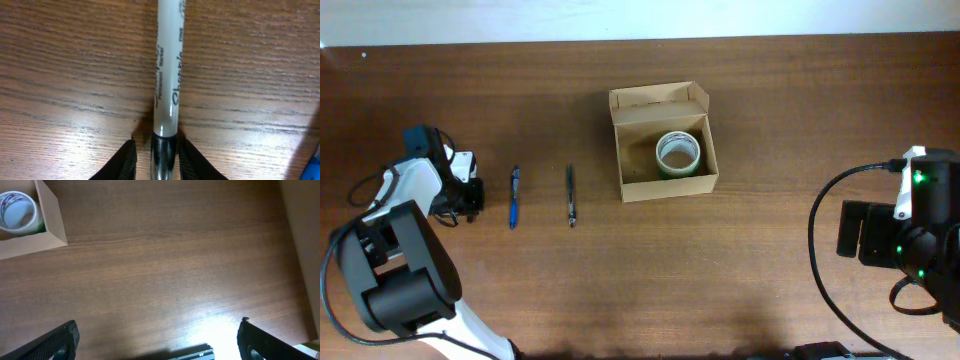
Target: Pack container
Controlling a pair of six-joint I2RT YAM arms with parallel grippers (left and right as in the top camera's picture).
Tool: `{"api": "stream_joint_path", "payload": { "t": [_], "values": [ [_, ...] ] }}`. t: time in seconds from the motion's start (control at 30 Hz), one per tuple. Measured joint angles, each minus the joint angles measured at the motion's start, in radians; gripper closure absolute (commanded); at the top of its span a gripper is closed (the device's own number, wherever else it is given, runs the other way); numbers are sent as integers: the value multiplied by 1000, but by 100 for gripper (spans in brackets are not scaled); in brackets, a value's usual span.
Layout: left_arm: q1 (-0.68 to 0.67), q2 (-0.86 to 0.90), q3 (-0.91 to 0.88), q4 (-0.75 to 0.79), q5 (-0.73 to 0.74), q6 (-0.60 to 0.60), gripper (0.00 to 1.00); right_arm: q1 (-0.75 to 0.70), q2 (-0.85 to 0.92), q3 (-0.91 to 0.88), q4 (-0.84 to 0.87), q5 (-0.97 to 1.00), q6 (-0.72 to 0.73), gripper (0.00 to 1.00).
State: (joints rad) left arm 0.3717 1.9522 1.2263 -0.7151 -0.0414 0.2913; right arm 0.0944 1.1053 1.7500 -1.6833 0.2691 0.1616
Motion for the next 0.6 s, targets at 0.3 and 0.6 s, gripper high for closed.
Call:
{"api": "stream_joint_path", "payload": {
  "t": [0.3,0.6],
  "values": [
    [0,92,134,-107,11,0,76,0,0,0,0,0,0,1],
    [0,134,199,-131,16,0,78,0,0,0,-4,0,0,1]
  ]
}}
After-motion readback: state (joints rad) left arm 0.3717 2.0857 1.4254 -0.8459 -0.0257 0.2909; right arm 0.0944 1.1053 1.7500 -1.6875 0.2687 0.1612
